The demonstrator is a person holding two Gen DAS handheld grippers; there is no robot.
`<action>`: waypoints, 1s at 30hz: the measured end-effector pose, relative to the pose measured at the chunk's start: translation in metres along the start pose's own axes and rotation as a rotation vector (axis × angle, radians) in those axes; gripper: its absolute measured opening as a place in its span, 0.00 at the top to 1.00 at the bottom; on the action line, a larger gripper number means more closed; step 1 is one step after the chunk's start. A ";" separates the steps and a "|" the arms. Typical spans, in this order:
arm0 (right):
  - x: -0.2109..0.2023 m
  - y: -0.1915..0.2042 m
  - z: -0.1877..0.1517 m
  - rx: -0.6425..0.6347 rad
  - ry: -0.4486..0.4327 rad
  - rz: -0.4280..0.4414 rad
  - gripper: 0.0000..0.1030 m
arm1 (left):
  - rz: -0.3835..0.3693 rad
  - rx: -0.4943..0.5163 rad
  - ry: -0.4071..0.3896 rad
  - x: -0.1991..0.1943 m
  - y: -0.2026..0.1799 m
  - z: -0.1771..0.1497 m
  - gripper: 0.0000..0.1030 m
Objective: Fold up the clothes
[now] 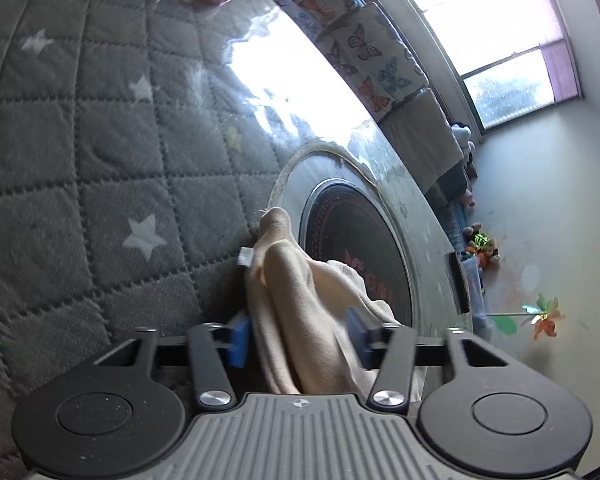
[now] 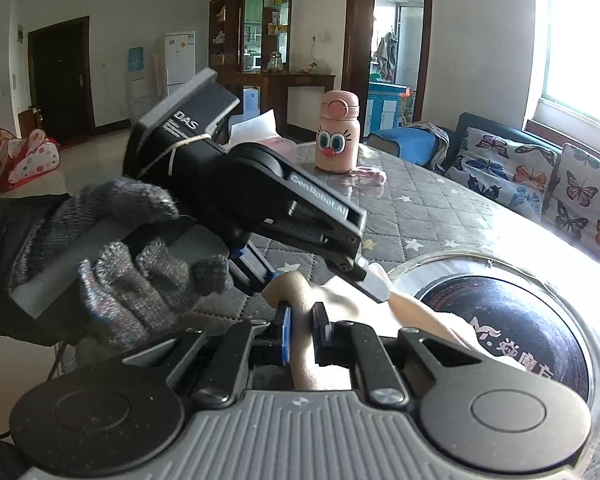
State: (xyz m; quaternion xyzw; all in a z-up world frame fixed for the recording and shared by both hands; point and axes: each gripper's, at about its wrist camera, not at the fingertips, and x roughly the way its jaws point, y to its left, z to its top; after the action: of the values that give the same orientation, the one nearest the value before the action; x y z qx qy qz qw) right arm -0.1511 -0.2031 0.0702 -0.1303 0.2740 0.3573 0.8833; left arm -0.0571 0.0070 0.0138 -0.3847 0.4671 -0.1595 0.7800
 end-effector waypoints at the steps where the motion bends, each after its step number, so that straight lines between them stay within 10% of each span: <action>1: 0.000 0.001 -0.001 -0.001 0.001 0.002 0.91 | -0.006 -0.008 -0.001 0.000 0.002 0.000 0.66; 13: -0.014 0.002 -0.008 0.017 -0.009 -0.010 0.84 | -0.006 -0.004 -0.020 -0.002 0.008 -0.001 0.84; 30: -0.043 -0.125 -0.081 0.403 0.098 -0.409 0.84 | 0.027 0.033 -0.023 0.002 0.003 -0.005 0.84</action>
State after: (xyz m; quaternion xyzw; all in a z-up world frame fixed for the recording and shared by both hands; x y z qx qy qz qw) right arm -0.1205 -0.3508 0.0330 -0.0220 0.3500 0.1036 0.9307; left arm -0.0605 0.0058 0.0090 -0.3672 0.4605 -0.1525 0.7936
